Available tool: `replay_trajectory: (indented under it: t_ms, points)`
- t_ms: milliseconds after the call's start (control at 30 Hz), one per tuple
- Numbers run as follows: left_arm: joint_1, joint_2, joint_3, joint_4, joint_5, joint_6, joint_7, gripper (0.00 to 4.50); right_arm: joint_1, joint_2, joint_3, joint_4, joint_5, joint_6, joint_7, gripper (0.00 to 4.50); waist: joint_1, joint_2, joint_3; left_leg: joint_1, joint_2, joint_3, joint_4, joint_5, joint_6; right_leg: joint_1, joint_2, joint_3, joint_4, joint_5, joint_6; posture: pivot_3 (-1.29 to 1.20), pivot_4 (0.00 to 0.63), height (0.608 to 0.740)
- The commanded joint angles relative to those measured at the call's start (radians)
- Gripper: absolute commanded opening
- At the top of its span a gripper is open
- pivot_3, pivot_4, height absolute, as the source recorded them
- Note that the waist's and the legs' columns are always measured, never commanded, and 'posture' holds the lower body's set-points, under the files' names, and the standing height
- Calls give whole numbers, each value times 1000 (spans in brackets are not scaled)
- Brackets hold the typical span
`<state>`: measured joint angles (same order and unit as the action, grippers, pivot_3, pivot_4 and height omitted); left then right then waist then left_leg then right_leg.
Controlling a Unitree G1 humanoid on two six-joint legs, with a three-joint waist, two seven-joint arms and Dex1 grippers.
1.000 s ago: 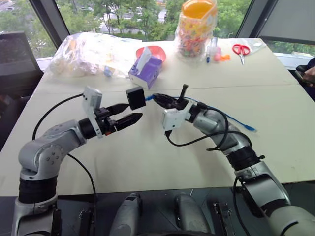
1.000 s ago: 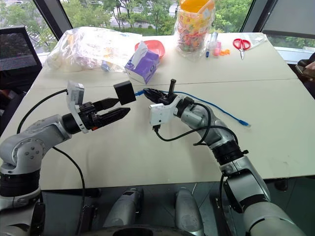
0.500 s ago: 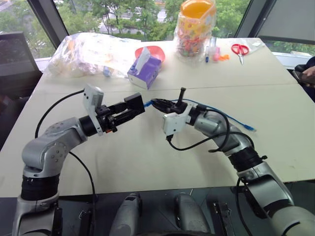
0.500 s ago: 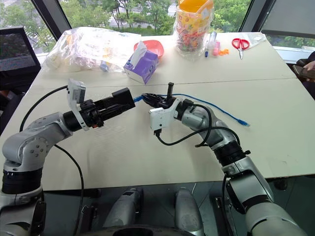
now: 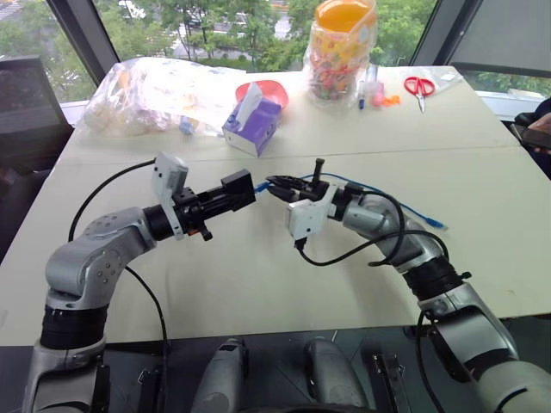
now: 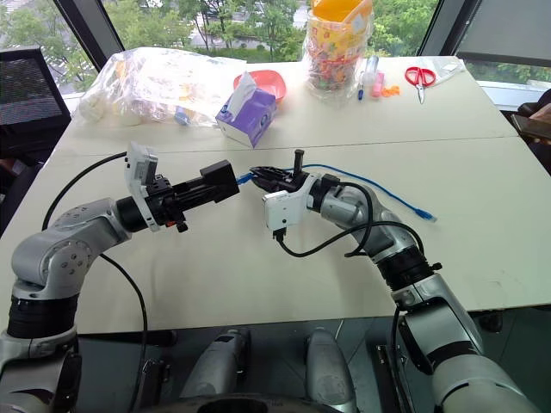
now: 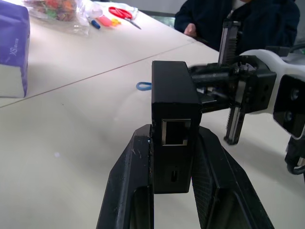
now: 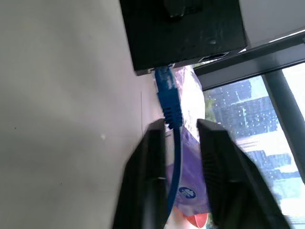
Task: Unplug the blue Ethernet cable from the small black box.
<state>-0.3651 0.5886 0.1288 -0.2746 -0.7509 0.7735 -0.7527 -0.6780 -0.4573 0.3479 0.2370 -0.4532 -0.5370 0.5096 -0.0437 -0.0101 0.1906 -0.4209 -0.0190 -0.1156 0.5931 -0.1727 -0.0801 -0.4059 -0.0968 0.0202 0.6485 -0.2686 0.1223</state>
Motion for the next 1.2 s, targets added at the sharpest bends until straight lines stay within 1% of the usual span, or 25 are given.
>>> replay_trajectory:
  t_ms: [33,67,133,200,267,433,633,800,967,1200]
  points:
    - [11,34,7,-18,2,-40,-67,459,-35,2,-32,-25,168,64,124,3015,0,0,0,0,0,0,0,0,0,0,0,0,0,0,0,0,150,726]
    - [16,41,7,-19,4,-43,-81,459,-38,-2,-33,-25,207,77,163,3015,0,0,0,0,0,0,0,0,0,0,0,0,0,0,0,0,150,726]
    - [35,76,9,-20,-5,-40,-133,459,-36,-43,-33,-61,391,201,384,3015,0,0,0,0,0,0,0,0,0,0,0,0,0,0,0,0,150,726]
    - [48,111,7,-19,-12,-37,-191,459,-44,-94,-27,-87,524,300,583,3015,3,0,0,0,0,0,0,0,0,0,0,0,-1,0,0,0,150,726]
    - [51,131,4,-17,-18,-33,-225,459,-68,-106,-33,-103,611,426,683,3015,2,0,1,0,0,0,0,0,0,1,0,0,-1,0,0,0,150,726]
    - [52,149,5,-14,-11,-49,-281,459,-120,-109,-27,-141,757,699,858,3015,-2,0,1,1,1,0,0,0,0,1,0,0,0,0,-1,0,150,726]
    - [54,168,23,-13,-20,-51,-323,459,-173,-56,-39,-151,848,897,907,3015,0,0,1,0,1,0,0,0,0,0,0,0,-1,0,-1,0,150,726]
    - [55,177,31,-18,-25,-48,-343,459,-207,-23,-32,-129,856,980,916,3015,1,0,1,0,1,0,0,0,0,0,0,-1,-1,0,-1,0,150,726]
    - [58,179,38,-28,-33,-45,-345,459,-217,3,-28,-112,846,1021,908,3015,0,0,1,0,1,0,0,0,0,-1,0,-1,-1,0,0,0,150,726]
    - [41,170,34,-25,-34,-61,-322,459,-229,31,-5,-49,787,1007,893,3015,0,0,1,-1,1,0,0,0,0,-1,0,-1,-1,0,0,0,150,726]
